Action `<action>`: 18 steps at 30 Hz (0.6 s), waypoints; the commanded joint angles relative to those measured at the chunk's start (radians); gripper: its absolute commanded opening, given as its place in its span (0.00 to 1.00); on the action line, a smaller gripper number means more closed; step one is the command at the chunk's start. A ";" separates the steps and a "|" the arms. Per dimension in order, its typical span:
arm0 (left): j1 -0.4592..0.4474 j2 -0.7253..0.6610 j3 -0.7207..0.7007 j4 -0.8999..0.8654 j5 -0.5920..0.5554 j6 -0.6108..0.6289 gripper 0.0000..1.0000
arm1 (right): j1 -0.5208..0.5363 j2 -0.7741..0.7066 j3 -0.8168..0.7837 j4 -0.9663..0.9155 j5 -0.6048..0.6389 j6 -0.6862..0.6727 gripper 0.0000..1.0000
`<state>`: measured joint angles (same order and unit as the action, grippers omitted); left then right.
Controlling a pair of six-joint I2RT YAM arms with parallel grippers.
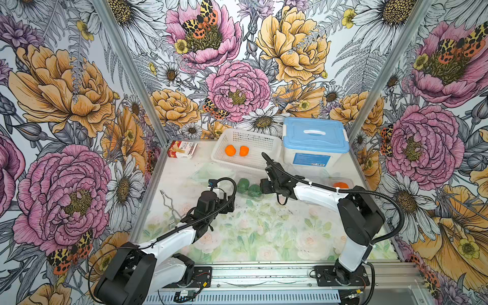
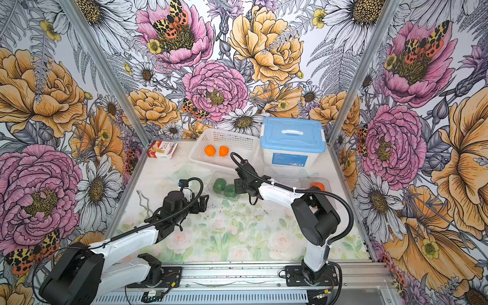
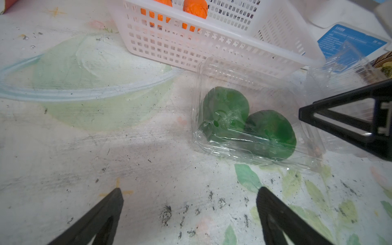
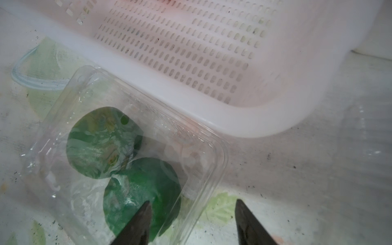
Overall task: Take oranges out of containers
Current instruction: Move the packing box to the center of the board, then adjust the packing box at the center of the board.
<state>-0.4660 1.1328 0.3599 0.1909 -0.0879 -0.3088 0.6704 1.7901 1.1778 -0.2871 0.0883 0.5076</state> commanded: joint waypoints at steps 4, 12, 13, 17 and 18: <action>0.043 -0.002 0.004 -0.001 0.019 -0.032 0.99 | 0.043 -0.020 0.013 0.017 0.000 0.018 0.61; 0.091 -0.036 -0.029 0.009 0.024 -0.060 0.99 | 0.086 -0.041 -0.021 0.019 -0.031 0.054 0.61; 0.092 -0.037 -0.028 0.007 0.024 -0.061 0.99 | 0.093 -0.049 -0.025 0.019 -0.033 0.063 0.61; 0.092 -0.036 -0.027 0.005 0.027 -0.064 0.99 | 0.117 -0.063 -0.026 0.021 -0.053 0.083 0.61; 0.092 -0.035 -0.027 0.005 0.030 -0.065 0.99 | 0.118 -0.064 -0.023 0.022 -0.059 0.085 0.61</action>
<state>-0.3817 1.1118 0.3408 0.1883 -0.0776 -0.3614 0.7753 1.7634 1.1591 -0.2863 0.0540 0.5652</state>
